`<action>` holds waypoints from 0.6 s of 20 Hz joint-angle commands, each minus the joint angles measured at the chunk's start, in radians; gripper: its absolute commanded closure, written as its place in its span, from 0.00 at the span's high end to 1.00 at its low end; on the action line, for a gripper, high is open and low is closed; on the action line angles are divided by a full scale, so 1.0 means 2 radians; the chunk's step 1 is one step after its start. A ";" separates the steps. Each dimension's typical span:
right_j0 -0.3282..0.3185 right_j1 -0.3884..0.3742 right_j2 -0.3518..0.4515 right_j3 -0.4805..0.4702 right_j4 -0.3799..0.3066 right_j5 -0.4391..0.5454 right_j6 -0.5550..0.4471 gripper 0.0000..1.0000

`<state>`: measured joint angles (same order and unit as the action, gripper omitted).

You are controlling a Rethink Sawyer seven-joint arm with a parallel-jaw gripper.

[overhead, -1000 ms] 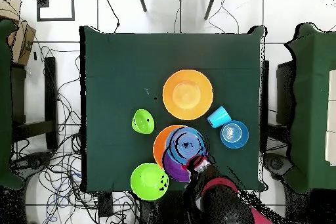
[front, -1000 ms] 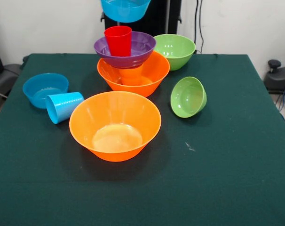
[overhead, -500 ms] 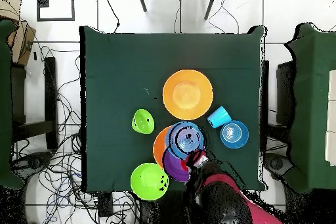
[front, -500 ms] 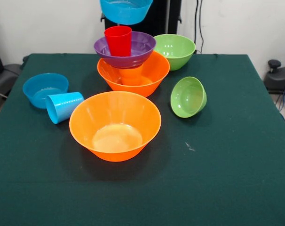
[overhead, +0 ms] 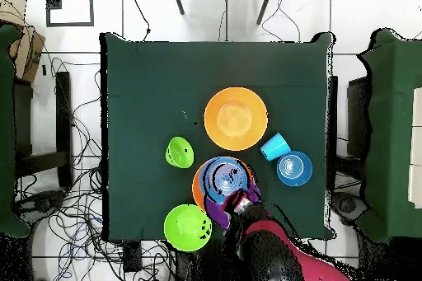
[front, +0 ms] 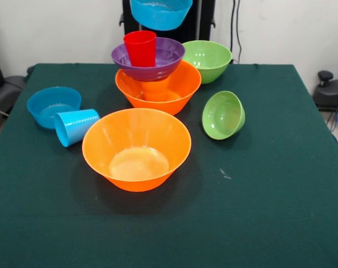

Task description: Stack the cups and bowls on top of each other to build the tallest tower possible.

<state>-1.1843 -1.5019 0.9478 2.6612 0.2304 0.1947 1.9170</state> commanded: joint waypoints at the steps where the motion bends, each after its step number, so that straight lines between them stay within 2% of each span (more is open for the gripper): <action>1: -0.004 0.030 0.048 0.021 -0.045 -0.040 0.048 0.00; 6: -0.016 0.034 0.071 0.024 -0.045 -0.040 0.058 0.00; 12: -0.030 0.040 0.091 0.013 -0.038 -0.022 0.045 0.00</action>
<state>-1.2387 -1.4769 1.0335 2.6877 0.2141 0.1768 1.9170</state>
